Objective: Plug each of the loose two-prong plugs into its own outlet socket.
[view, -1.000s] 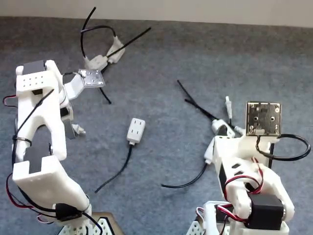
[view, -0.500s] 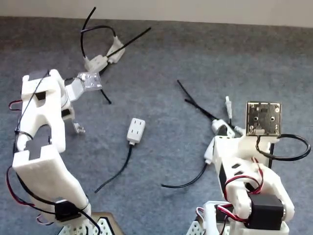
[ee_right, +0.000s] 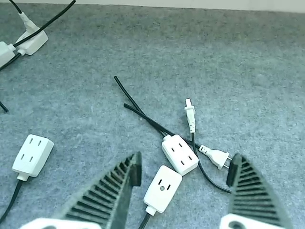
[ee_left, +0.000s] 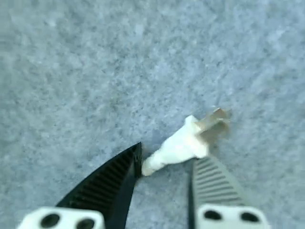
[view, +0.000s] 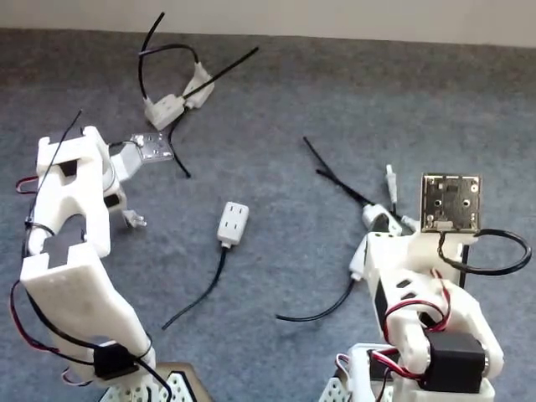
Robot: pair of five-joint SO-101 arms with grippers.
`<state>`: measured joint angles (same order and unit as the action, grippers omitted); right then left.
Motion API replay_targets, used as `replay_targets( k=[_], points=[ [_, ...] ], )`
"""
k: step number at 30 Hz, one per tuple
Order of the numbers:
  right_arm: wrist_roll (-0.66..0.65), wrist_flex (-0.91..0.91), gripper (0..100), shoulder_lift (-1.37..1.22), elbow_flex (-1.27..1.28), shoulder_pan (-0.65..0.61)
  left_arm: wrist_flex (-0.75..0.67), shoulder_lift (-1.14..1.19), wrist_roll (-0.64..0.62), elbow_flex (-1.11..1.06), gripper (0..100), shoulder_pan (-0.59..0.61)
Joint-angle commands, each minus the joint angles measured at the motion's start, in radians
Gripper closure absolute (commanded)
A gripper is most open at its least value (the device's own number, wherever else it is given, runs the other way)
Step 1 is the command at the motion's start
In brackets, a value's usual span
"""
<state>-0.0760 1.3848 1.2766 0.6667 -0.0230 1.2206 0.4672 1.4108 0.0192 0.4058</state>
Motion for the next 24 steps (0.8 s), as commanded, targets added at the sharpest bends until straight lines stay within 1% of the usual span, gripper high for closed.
replay_targets(
  k=[1, 2, 6, 8, 10, 15, 18, 20, 22, 24],
  points=[
    [0.005, -0.018, 71.3, -0.018, -0.004, 0.008, -0.014, -0.008, 0.327, 0.004, 100, -0.041],
    [0.005, -0.018, 71.3, -0.018, -0.004, 0.008, -0.002, -0.008, 0.325, 0.004, 98, -0.041],
    [0.005, -0.016, 71.3, -0.018, -0.004, 0.008, 0.107, -0.019, 0.324, 0.004, 100, -0.065],
    [0.005, -0.016, 71.3, -0.018, -0.004, 0.008, 0.172, -0.021, 0.279, 0.012, 100, -0.088],
    [0.005, -0.016, 71.3, -0.018, -0.004, 0.008, 0.213, -0.021, 0.150, 0.047, 100, -0.125],
    [0.005, -0.016, 71.3, -0.018, -0.004, 0.008, 0.219, -0.019, -0.301, 0.128, 100, -0.229],
    [0.005, -0.016, 71.3, -0.021, -0.004, 0.008, 0.229, -0.021, -0.488, 0.174, 100, -0.311],
    [0.005, -0.015, 71.3, -0.021, -0.004, 0.008, 0.265, -0.013, -0.560, 0.176, 100, -0.358],
    [0.005, -0.015, 71.3, -0.021, -0.004, 0.008, 0.350, -0.008, -0.580, 0.174, 100, -0.406],
    [0.005, -0.015, 71.3, -0.021, -0.004, 0.008, 0.405, 0.012, -0.582, 0.148, 100, -0.435]
  ],
)
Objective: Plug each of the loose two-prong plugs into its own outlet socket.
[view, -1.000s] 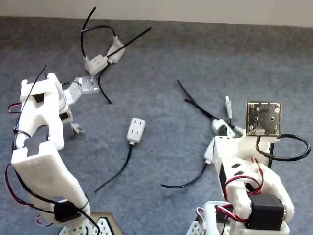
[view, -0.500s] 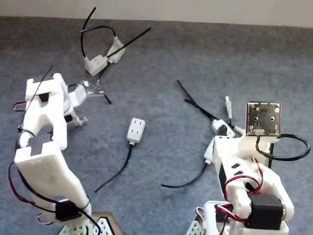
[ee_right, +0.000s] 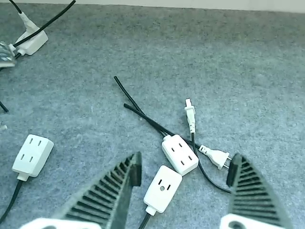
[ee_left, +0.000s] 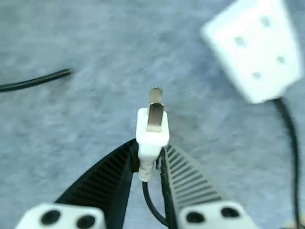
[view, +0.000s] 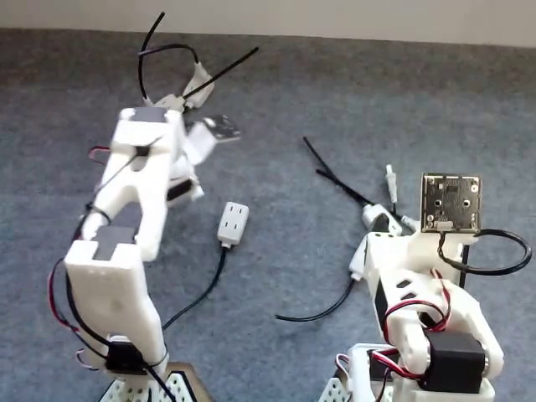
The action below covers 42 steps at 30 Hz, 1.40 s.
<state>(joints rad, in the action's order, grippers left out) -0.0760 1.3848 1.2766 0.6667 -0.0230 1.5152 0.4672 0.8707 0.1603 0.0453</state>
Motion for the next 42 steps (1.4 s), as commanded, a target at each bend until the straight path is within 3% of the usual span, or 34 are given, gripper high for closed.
replay_targets(
  k=[1, 5, 12, 17, 25, 29, 35, 42],
  points=[
    [0.005, -0.015, 71.3, -0.021, -0.004, 0.008, 0.126, 0.024, -0.041, -0.004, 100, -0.082],
    [0.005, -0.015, 71.3, -0.021, -0.004, 0.008, 0.129, 0.093, -0.041, -0.004, 99, -0.067],
    [0.005, -0.015, 71.3, -0.021, -0.004, 0.008, 0.135, 0.120, -0.041, 0.093, 82, 0.025],
    [0.005, -0.015, 71.3, -0.021, -0.004, 0.008, 0.140, 0.087, -0.041, 0.094, 83, 0.044],
    [0.005, -0.015, 71.3, -0.021, -0.004, 0.008, 0.138, 0.054, -0.043, 0.024, 83, -0.031],
    [0.005, -0.015, 71.3, -0.021, -0.004, 0.008, 0.130, 0.051, -0.146, 0.031, 83, -0.074],
    [0.005, -0.015, 71.3, -0.021, -0.004, 0.008, 0.098, 0.059, -0.153, 0.021, 83, -0.104],
    [0.005, -0.015, 71.3, -0.018, -0.004, 0.008, 0.097, 0.059, -0.147, 0.022, 94, -0.074]
  ],
)
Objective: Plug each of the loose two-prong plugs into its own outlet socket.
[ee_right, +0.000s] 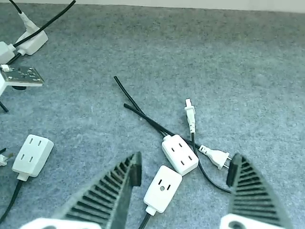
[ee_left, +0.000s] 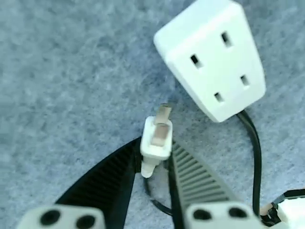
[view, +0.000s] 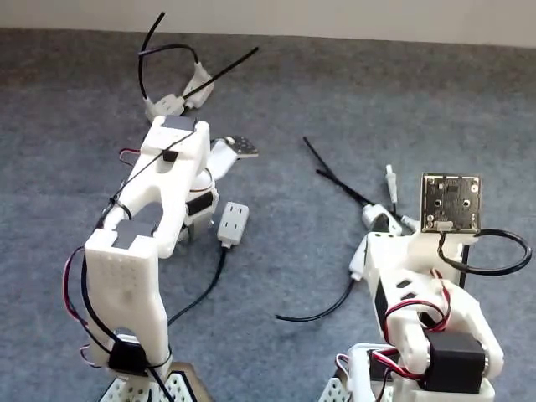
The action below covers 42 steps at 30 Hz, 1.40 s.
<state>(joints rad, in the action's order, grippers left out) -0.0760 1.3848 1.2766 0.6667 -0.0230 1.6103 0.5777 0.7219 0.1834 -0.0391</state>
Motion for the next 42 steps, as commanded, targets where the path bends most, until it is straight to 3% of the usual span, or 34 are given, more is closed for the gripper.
replay_targets(
  k=[1, 10, 17, 22, 27, 35, 42],
  points=[
    [0.005, -0.015, 71.3, -0.018, -0.004, 0.008, 0.002, -0.051, 0.002, -0.001, 94, 0.008],
    [0.005, -0.015, 71.3, -0.018, -0.004, 0.008, 0.052, -0.142, 0.002, 0.122, 99, -0.065],
    [0.005, -0.019, 71.3, -0.018, 0.010, 0.008, 0.114, -0.427, 0.000, 0.302, 99, -0.091],
    [0.005, -0.056, 71.3, -0.019, 0.053, 0.008, 0.028, -0.662, -0.048, 0.216, 99, -0.102],
    [0.005, -0.064, 71.3, -0.019, 0.059, 0.008, -0.207, -0.891, -0.140, -0.114, 99, -0.173],
    [0.005, -0.064, 71.3, -0.018, 0.059, 0.008, -0.824, -1.345, -0.330, -0.765, 99, -0.259],
    [0.011, -0.067, 71.3, -0.018, 0.051, 0.004, -1.198, -1.681, -0.480, -1.167, 99, -0.286]
  ],
)
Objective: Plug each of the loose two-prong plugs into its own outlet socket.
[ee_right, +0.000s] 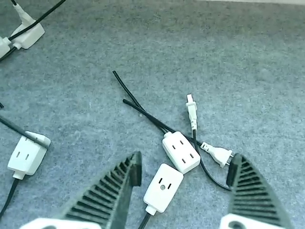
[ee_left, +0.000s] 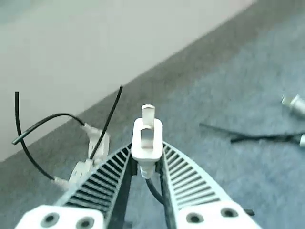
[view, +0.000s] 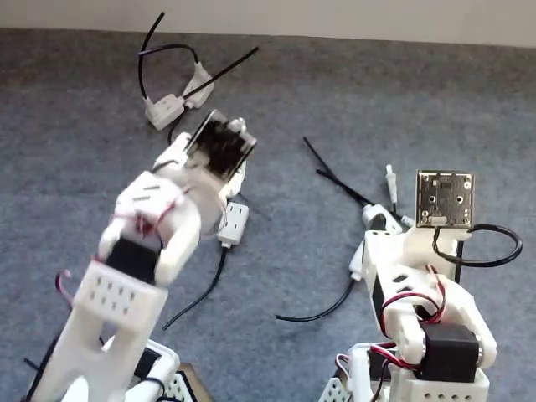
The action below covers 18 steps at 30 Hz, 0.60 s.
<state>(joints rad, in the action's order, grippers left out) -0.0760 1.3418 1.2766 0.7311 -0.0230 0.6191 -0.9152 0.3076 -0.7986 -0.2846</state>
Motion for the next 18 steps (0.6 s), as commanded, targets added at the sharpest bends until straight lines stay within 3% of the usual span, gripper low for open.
replay_targets(
  k=[1, 6, 12, 18],
  points=[
    [0.011, -0.031, 71.3, -0.016, -0.015, 0.004, -0.261, -0.232, -0.075, -0.239, 99, -0.059],
    [0.011, -0.119, 73.0, -0.015, -0.016, -0.041, -0.499, -0.447, -0.078, -0.464, 99, -0.202],
    [0.003, -0.168, 99.7, -0.016, -0.131, -0.240, -0.654, -0.605, -0.078, -0.634, 99, -0.348],
    [0.003, -0.183, 99.1, -0.016, -0.321, -0.438, -0.707, -0.638, -0.078, -0.708, 99, -0.384]
  ],
)
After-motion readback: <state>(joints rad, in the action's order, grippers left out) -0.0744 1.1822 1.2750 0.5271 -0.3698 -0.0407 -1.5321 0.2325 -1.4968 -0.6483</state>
